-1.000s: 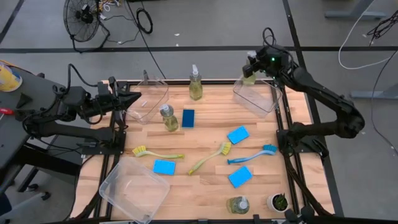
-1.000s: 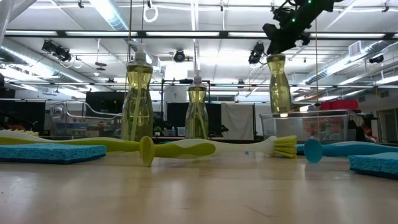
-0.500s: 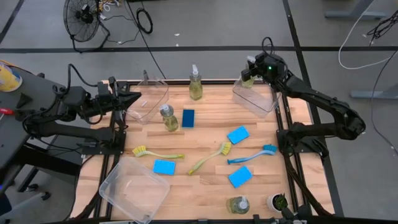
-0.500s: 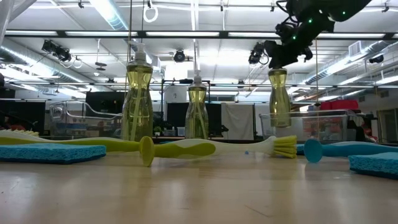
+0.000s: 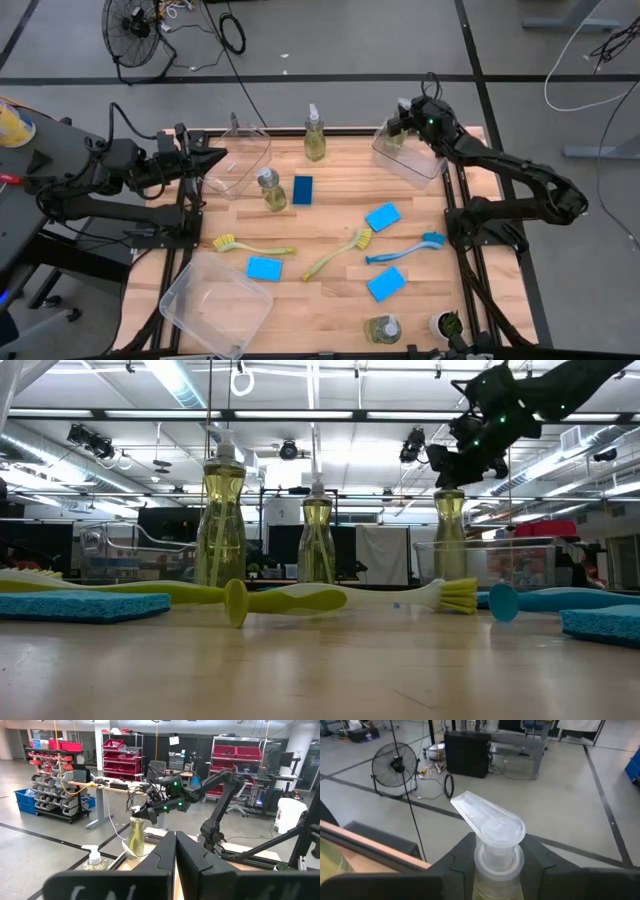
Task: Pick & Place Kitchen Sink Supplies
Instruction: Put the yellow dish soap bottle into the right transparent bin
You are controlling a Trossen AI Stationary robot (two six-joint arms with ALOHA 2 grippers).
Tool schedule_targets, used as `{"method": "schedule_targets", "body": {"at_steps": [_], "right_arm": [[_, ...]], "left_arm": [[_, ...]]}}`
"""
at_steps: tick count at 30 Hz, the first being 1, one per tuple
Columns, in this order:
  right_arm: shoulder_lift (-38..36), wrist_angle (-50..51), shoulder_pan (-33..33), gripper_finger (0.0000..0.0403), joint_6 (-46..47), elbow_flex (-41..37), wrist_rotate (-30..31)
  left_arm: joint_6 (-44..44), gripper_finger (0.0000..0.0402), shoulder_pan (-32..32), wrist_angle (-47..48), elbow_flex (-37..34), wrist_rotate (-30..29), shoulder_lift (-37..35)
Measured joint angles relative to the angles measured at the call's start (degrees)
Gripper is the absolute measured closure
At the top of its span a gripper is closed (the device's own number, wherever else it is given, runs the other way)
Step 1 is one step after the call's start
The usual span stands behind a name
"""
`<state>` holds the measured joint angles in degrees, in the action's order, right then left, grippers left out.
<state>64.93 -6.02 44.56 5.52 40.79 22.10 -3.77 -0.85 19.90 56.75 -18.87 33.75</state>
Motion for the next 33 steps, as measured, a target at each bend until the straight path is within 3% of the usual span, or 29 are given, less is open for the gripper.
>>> {"method": "schedule_targets", "body": {"at_steps": [11,22,33], "right_arm": [[0.00,-7.80,0.00,0.0296,0.02,-5.37,1.44],[-0.02,-8.85,0.00,0.0292,-0.36,-6.35,1.39],[-0.02,-8.38,0.00,0.0252,-0.59,-6.43,1.48]], "left_arm": [[0.02,0.0385,0.00,-0.01,0.00,-0.02,0.00],[0.02,0.0385,-0.01,-0.02,0.00,0.00,0.00],[0.02,0.0385,0.01,-0.02,0.00,0.00,0.01]]}}
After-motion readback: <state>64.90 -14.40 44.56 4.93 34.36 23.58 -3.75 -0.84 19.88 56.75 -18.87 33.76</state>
